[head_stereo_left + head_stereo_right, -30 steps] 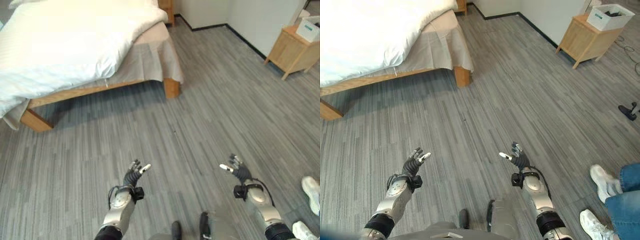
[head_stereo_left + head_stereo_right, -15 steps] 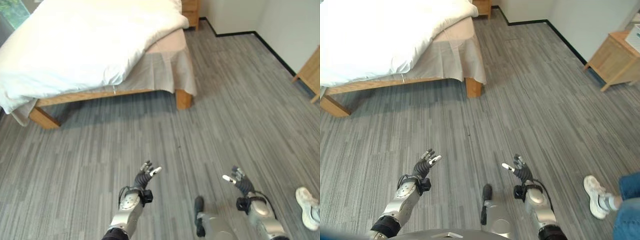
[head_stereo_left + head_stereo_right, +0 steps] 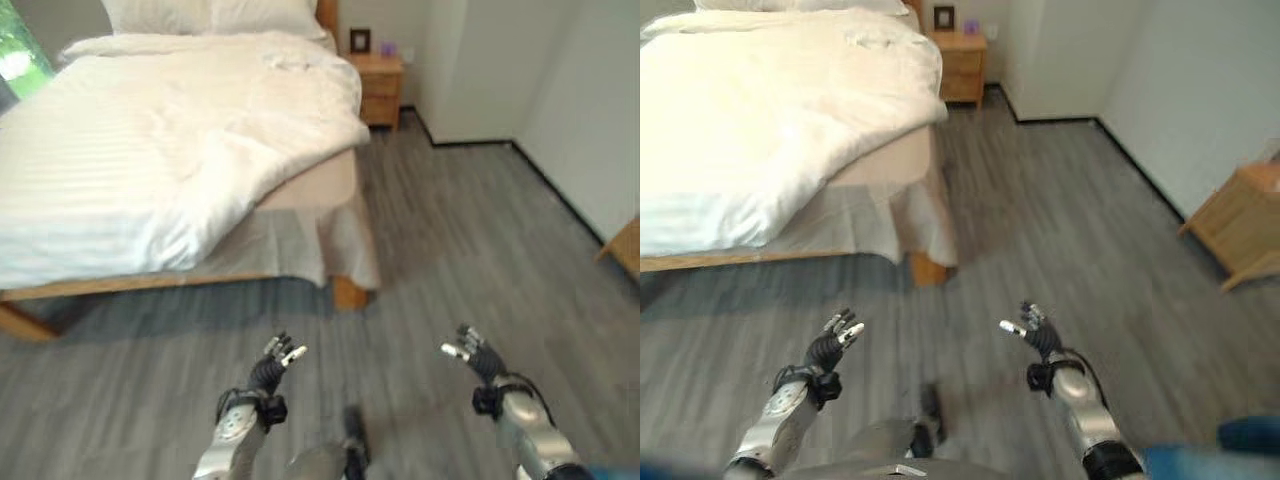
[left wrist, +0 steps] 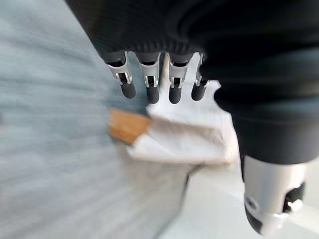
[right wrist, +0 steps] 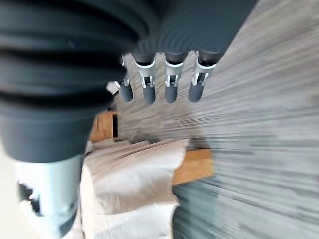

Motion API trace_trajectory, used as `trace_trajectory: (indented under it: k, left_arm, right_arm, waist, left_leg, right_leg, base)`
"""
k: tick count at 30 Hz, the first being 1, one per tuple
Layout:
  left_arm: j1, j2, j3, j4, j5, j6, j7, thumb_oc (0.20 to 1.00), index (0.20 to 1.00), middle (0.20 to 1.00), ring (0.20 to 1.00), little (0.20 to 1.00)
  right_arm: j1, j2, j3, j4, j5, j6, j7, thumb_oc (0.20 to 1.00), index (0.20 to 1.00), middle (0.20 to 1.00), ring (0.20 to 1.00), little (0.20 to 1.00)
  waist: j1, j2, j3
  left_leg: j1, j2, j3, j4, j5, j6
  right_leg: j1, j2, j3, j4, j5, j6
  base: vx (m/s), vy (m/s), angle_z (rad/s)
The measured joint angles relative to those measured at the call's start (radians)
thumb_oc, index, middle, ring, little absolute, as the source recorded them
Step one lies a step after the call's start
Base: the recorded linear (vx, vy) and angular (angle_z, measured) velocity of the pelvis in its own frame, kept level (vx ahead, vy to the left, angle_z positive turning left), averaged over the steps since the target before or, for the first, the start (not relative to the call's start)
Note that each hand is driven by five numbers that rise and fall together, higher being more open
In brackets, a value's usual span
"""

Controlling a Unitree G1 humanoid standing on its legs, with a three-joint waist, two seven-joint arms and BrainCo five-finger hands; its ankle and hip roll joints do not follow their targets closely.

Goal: Making the bed.

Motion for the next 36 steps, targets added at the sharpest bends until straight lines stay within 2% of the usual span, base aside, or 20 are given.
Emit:
trace_trajectory:
  k: [2, 3, 4, 5, 7, 8, 9, 10, 11, 14, 17, 18, 19, 20, 22, 23, 25, 30, 32, 36]
  left_arm:
    - [-0.057, -0.013, -0.028, 0.012, 0.000, -0.002, -0.013, 1.000, 1.000, 1.000, 1.000, 1.000]
    - [-0.117, -0.016, -0.063, 0.021, 0.000, -0.001, -0.027, 1.000, 1.000, 1.000, 1.000, 1.000]
    - [-0.168, -0.013, -0.071, 0.001, -0.001, -0.003, -0.051, 1.000, 1.000, 1.000, 1.000, 1.000]
    - [-0.176, -0.005, -0.070, 0.001, -0.001, -0.004, -0.060, 1.000, 1.000, 1.000, 1.000, 1.000]
    - [-0.180, -0.002, -0.069, 0.013, -0.040, -0.002, -0.082, 1.000, 1.000, 1.000, 1.000, 1.000]
    - [-0.188, 0.017, -0.070, 0.004, -0.059, -0.002, -0.102, 1.000, 1.000, 1.000, 1.000, 1.000]
    - [-0.180, 0.057, -0.090, -0.004, -0.062, 0.000, -0.119, 1.000, 1.000, 1.000, 1.000, 1.000]
    - [-0.133, 0.048, -0.080, 0.007, -0.070, 0.002, -0.133, 1.000, 1.000, 1.000, 1.000, 1.000]
    - [-0.076, 0.047, -0.078, -0.018, -0.070, 0.001, -0.143, 1.000, 1.000, 1.000, 1.000, 1.000]
    - [0.030, 0.072, -0.078, -0.071, -0.127, 0.011, -0.204, 1.000, 1.000, 1.000, 1.000, 1.000]
    - [0.063, 0.076, -0.101, -0.070, -0.146, 0.036, -0.227, 1.000, 1.000, 1.000, 1.000, 1.000]
    - [0.064, 0.084, -0.114, -0.072, -0.146, 0.036, -0.233, 1.000, 1.000, 1.000, 1.000, 1.000]
    - [0.064, 0.088, -0.125, -0.073, -0.146, 0.036, -0.237, 1.000, 1.000, 1.000, 1.000, 1.000]
    - [0.069, 0.099, -0.146, -0.074, -0.146, 0.037, -0.248, 1.000, 1.000, 1.000, 1.000, 1.000]
    - [0.069, 0.093, -0.151, -0.081, -0.145, 0.044, -0.252, 1.000, 1.000, 1.000, 1.000, 1.000]
    - [0.071, 0.093, -0.150, -0.087, -0.145, 0.044, -0.254, 1.000, 1.000, 1.000, 1.000, 1.000]
    - [0.064, 0.093, -0.150, -0.087, -0.145, 0.044, -0.256, 1.000, 1.000, 1.000, 1.000, 1.000]
    - [0.050, 0.097, -0.124, -0.090, -0.145, 0.044, -0.261, 1.000, 1.000, 1.000, 1.000, 1.000]
    - [0.047, 0.103, -0.120, -0.090, -0.148, 0.043, -0.266, 1.000, 1.000, 1.000, 1.000, 1.000]
    - [0.053, 0.106, -0.165, -0.078, -0.156, 0.045, -0.285, 1.000, 1.000, 1.000, 1.000, 1.000]
  right_arm:
    - [0.022, 0.026, -0.008, -0.010, -0.007, -0.008, 0.009, 1.000, 1.000, 1.000, 1.000, 1.000]
    - [0.043, 0.023, -0.011, -0.009, -0.010, -0.001, 0.022, 1.000, 1.000, 1.000, 1.000, 1.000]
    - [0.060, 0.007, -0.012, -0.009, -0.022, 0.006, 0.036, 1.000, 1.000, 1.000, 1.000, 1.000]
    - [0.061, -0.004, -0.012, -0.010, -0.023, 0.006, 0.043, 1.000, 1.000, 1.000, 1.000, 1.000]
    - [0.085, -0.054, -0.023, -0.034, -0.023, 0.008, 0.061, 1.000, 1.000, 1.000, 1.000, 1.000]
    - [0.098, -0.062, -0.047, -0.046, -0.023, 0.007, 0.064, 1.000, 1.000, 1.000, 1.000, 1.000]
    - [0.110, -0.049, -0.071, -0.048, -0.023, 0.008, 0.064, 1.000, 1.000, 1.000, 1.000, 1.000]
    - [0.093, -0.076, -0.084, -0.045, -0.025, 0.017, 0.064, 1.000, 1.000, 1.000, 1.000, 1.000]
    - [0.076, -0.101, -0.101, -0.069, -0.025, 0.015, 0.065, 1.000, 1.000, 1.000, 1.000, 1.000]
    - [-0.083, -0.230, -0.148, -0.178, -0.049, -0.009, 0.075, 1.000, 1.000, 1.000, 1.000, 1.000]
    - [-0.179, -0.269, -0.189, -0.243, -0.065, -0.042, 0.077, 1.000, 1.000, 1.000, 1.000, 1.000]
    - [-0.180, -0.270, -0.189, -0.267, -0.065, -0.050, 0.077, 1.000, 1.000, 1.000, 1.000, 1.000]
    - [-0.180, -0.270, -0.188, -0.280, -0.065, -0.059, 0.078, 1.000, 1.000, 1.000, 1.000, 1.000]
    - [-0.176, -0.263, -0.179, -0.288, -0.065, -0.067, 0.079, 1.000, 1.000, 1.000, 1.000, 1.000]
    - [-0.154, -0.270, -0.175, -0.297, -0.091, -0.064, 0.086, 1.000, 1.000, 1.000, 1.000, 1.000]
    - [-0.148, -0.282, -0.176, -0.301, -0.110, -0.064, 0.088, 1.000, 1.000, 1.000, 1.000, 1.000]
    - [-0.154, -0.325, -0.174, -0.289, -0.161, -0.064, 0.085, 1.000, 1.000, 1.000, 1.000, 1.000]
    - [-0.325, -0.433, -0.077, -0.128, -0.283, -0.039, 0.068, 1.000, 1.000, 1.000, 1.000, 1.000]
    - [-0.514, -0.506, 0.070, -0.053, -0.353, -0.027, 0.064, 1.000, 1.000, 1.000, 1.000, 1.000]
    - [-0.799, -0.494, 0.213, 0.158, -0.421, -0.023, 0.042, 1.000, 1.000, 1.000, 1.000, 1.000]
  waist:
    - [-0.040, 0.019, 0.007]
    - [-0.088, 0.051, 0.016]
    - [-0.096, 0.076, 0.024]
    - [-0.100, 0.081, 0.028]
    - [-0.134, 0.093, 0.027]
    - [-0.129, 0.060, 0.026]
    - [-0.132, -0.016, 0.018]
    - [-0.097, -0.003, -0.005]
    - [-0.088, -0.012, -0.019]
    - [-0.048, -0.015, -0.031]
    - [-0.046, -0.035, -0.032]
    - [-0.045, -0.039, -0.036]
    - [-0.045, -0.030, -0.039]
    - [-0.042, -0.014, -0.055]
    - [-0.043, -0.002, -0.062]
    - [-0.046, -0.012, -0.068]
    - [-0.054, 0.009, -0.061]
    - [-0.049, 0.043, -0.040]
    - [-0.042, 0.047, -0.026]
    - [0.000, 0.034, -0.017]
  left_leg:
    - [0.097, -0.016, -0.075, -0.006, -0.070, -0.013]
    - [0.135, -0.012, -0.171, -0.010, -0.096, -0.024]
    - [0.209, -0.005, -0.259, -0.044, -0.111, -0.053]
    - [0.250, -0.003, -0.311, -0.059, -0.123, -0.070]
    - [0.308, 0.034, -0.446, -0.059, -0.163, -0.106]
    - [0.342, 0.026, -0.482, -0.045, -0.177, -0.129]
    - [0.368, -0.014, -0.498, -0.001, -0.192, -0.155]
    - [0.379, 0.014, -0.458, 0.039, -0.221, -0.193]
    - [0.371, 0.040, -0.443, 0.083, -0.248, -0.223]
    - [0.272, 0.035, -0.424, 0.037, -0.242, -0.203]
    - [0.210, 0.021, -0.440, -0.025, -0.197, -0.148]
    - [0.200, 0.024, -0.440, -0.049, -0.180, -0.148]
    - [0.193, 0.037, -0.440, -0.067, -0.159, -0.147]
    - [0.186, 0.072, -0.433, -0.073, -0.087, -0.150]
    - [0.202, 0.088, -0.417, -0.104, -0.076, -0.172]
    - [0.207, 0.081, -0.411, -0.109, -0.076, -0.174]
    - [0.209, 0.081, -0.412, -0.109, -0.073, -0.180]
    - [0.221, 0.075, -0.438, -0.104, -0.073, -0.180]
    - [0.220, 0.072, -0.448, -0.106, -0.073, -0.181]
    - [0.216, 0.069, -0.468, -0.109, -0.073, -0.181]
  right_leg:
    - [-0.242, -0.045, 0.107, 0.204, -0.035, -0.044]
    - [-0.386, -0.062, 0.138, 0.178, -0.086, -0.080]
    - [-0.494, -0.114, 0.144, -0.108, -0.086, -0.103]
    - [-0.503, -0.120, 0.160, -0.315, -0.063, -0.117]
    - [-0.419, -0.045, 0.383, -0.833, 0.027, -0.049]
    - [-0.395, -0.034, 0.418, -0.862, 0.077, -0.082]
    - [-0.360, -0.049, 0.400, -0.789, 0.201, -0.186]
    - [-0.329, -0.052, 0.385, -0.758, 0.219, -0.106]
    - [-0.291, -0.032, 0.374, -0.785, 0.196, -0.128]
    - [-0.191, -0.011, 0.357, -0.964, 0.236, -0.159]
    - [-0.152, 0.024, 0.366, -0.970, 0.213, -0.130]
    - [-0.146, 0.041, 0.367, -0.975, 0.174, -0.123]
    - [-0.136, 0.061, 0.354, -0.975, 0.151, -0.131]
    - [-0.137, 0.085, 0.324, -0.975, 0.125, -0.125]
    - [-0.135, 0.083, 0.270, -0.971, 0.144, -0.147]
    - [-0.136, 0.077, 0.262, -0.973, 0.156, -0.165]
    - [-0.133, 0.077, 0.262, -0.973, 0.162, -0.175]
    - [-0.118, 0.071, 0.252, -0.970, 0.166, -0.180]
    - [-0.119, 0.067, 0.246, -0.971, 0.164, -0.177]
    - [-0.117, 0.061, 0.227, -0.975, 0.155, -0.164]
  base:
    - [0.43, -0.066, 0.90]
    - [0.64, -0.269, 2.20]
    - [0.65, -0.324, 2.22]
    - [0.53, -0.312, 2.06]
    - [0.22, -0.185, 2.20]
    - [0.27, -0.205, 2.35]
    - [0.21, -0.142, 1.72]
    - [0.18, -0.130, 1.20]
    - [0.16, -0.106, 0.46]
    - [0.13, -0.081, 0.15]
    - [0.08, -0.033, -0.06]
    - [0.06, -0.011, -0.27]
    - [0.09, -0.006, -0.51]
    - [0.07, 0.000, -0.55]
    - [0.06, 0.003, -0.41]
    - [0.03, 0.006, -0.18]
    - [0.02, 0.007, -0.07]
    - [0.00, 0.002, 0.05]
    - [0.00, 0.006, 0.15]
    - [-0.04, 0.007, 0.15]
